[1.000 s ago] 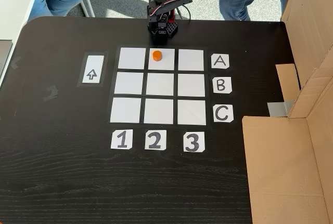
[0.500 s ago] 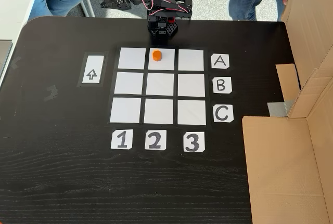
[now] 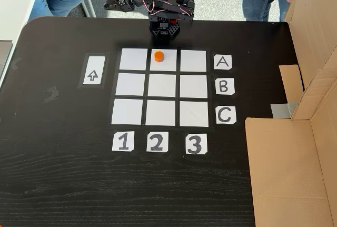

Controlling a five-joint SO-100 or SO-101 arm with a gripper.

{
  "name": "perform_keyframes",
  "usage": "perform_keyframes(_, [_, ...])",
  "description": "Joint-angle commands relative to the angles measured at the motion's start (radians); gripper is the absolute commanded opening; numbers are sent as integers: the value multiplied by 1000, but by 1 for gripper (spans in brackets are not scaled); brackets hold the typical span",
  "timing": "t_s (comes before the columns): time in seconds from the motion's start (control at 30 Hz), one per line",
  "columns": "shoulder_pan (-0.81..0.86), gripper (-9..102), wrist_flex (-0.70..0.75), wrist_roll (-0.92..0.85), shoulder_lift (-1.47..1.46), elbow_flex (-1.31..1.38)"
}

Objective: Pick up the round, orange token and place it in the grid on square A2.

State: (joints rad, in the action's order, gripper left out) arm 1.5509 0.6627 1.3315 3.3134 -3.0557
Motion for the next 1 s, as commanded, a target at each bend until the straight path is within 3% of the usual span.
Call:
perform_keyframes(0.0, [17, 1, 23, 2, 12, -3])
perform_keyframes(0.97, [31, 3, 25, 2, 12, -3])
